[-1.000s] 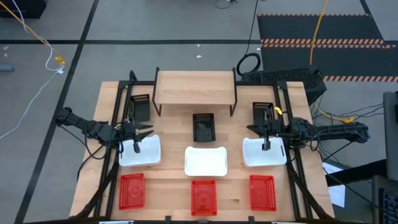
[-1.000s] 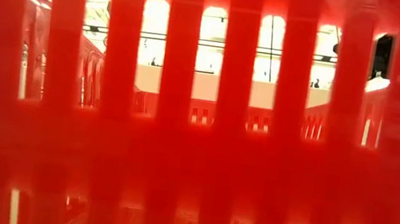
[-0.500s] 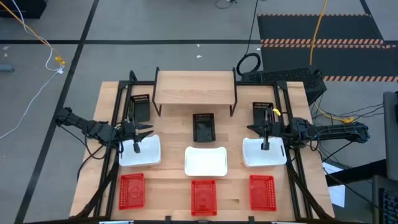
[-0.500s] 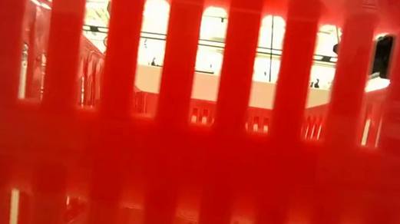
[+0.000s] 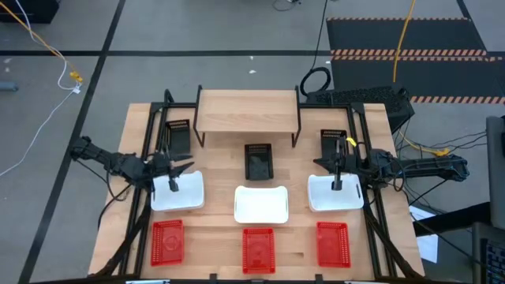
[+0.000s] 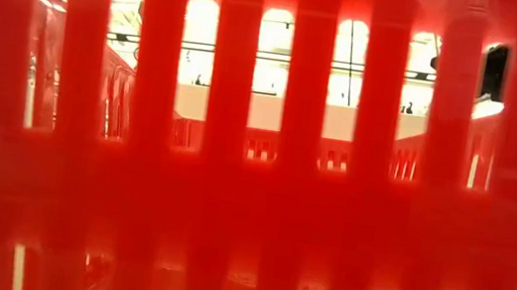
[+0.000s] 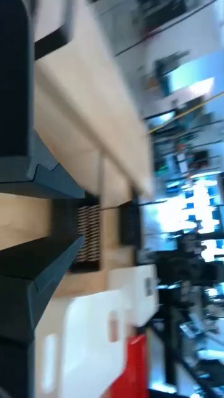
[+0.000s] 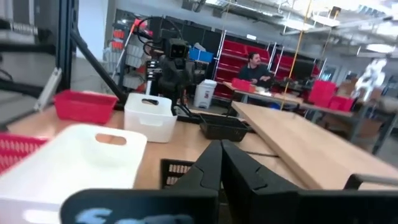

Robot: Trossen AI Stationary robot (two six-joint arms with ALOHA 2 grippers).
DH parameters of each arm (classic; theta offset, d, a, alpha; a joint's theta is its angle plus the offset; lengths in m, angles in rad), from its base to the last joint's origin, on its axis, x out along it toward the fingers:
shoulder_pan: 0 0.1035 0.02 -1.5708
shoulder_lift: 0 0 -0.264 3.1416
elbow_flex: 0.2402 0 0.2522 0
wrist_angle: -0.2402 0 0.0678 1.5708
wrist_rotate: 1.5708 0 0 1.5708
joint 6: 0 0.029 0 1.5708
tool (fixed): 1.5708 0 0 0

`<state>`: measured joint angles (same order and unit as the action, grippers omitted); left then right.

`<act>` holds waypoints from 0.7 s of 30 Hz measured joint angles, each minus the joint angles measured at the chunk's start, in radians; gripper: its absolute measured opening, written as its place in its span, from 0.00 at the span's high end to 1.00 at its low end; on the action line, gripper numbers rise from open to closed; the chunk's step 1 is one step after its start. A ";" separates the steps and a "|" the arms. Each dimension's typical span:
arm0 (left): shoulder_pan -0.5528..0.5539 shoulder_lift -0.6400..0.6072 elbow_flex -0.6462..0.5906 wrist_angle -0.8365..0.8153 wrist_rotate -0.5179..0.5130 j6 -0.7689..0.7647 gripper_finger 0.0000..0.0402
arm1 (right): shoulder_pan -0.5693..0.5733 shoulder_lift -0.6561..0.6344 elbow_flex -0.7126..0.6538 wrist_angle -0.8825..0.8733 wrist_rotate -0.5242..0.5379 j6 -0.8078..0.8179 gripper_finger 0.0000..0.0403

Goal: Stack baskets on shelf by color
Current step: Put the left black bin on the shelf

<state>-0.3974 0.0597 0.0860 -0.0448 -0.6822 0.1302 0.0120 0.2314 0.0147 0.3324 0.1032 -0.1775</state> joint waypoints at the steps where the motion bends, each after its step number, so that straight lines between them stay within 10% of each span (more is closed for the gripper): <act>1: 0.000 0.000 0.000 0.033 0.000 0.019 0.74 | 0.000 0.000 0.000 0.007 0.000 0.023 1.00; 16: 0.000 0.001 0.000 0.377 -0.001 -0.154 0.74 | 0.000 0.027 -0.001 0.103 0.136 0.279 1.00; 21: 0.000 0.008 -0.002 0.316 -0.149 -0.080 0.74 | 0.000 0.067 -0.001 0.008 0.152 0.279 0.98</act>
<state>-0.3973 0.0674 0.0845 0.2708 -0.8310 0.0505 0.0124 0.2981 0.0139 0.3404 0.2547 0.1011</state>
